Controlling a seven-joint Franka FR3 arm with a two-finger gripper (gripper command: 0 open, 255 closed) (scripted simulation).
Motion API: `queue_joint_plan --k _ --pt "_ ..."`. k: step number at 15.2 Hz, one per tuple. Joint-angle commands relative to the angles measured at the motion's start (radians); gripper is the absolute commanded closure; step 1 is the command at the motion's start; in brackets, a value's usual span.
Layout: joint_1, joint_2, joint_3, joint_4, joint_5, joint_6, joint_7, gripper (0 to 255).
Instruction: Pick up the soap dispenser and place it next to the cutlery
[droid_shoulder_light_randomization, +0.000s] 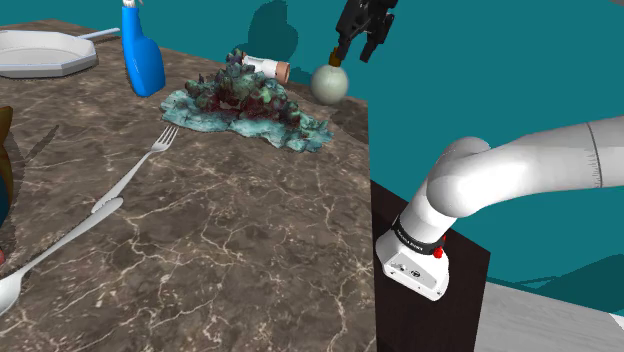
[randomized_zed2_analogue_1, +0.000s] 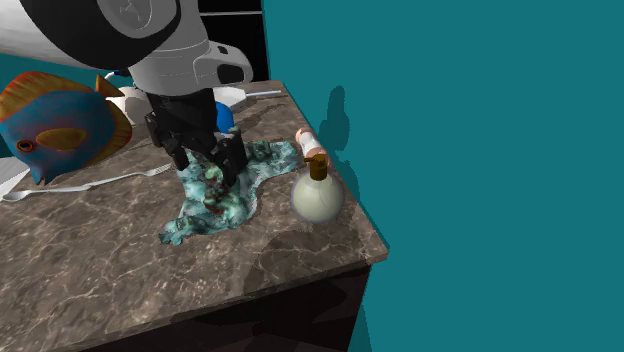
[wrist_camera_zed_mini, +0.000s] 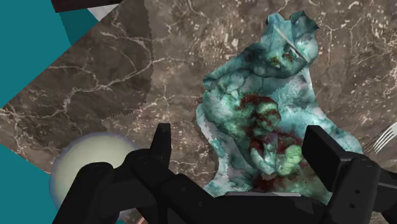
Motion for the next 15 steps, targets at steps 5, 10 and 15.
queue_joint_plan --k 5,10,15 --pt "-0.025 0.136 -0.054 0.084 -0.043 0.012 -0.051 0" --pt "-0.05 0.313 -0.117 0.212 -0.082 0.014 -0.111 0" --pt "-0.073 0.497 -0.177 0.368 -0.104 -0.001 -0.172 0"
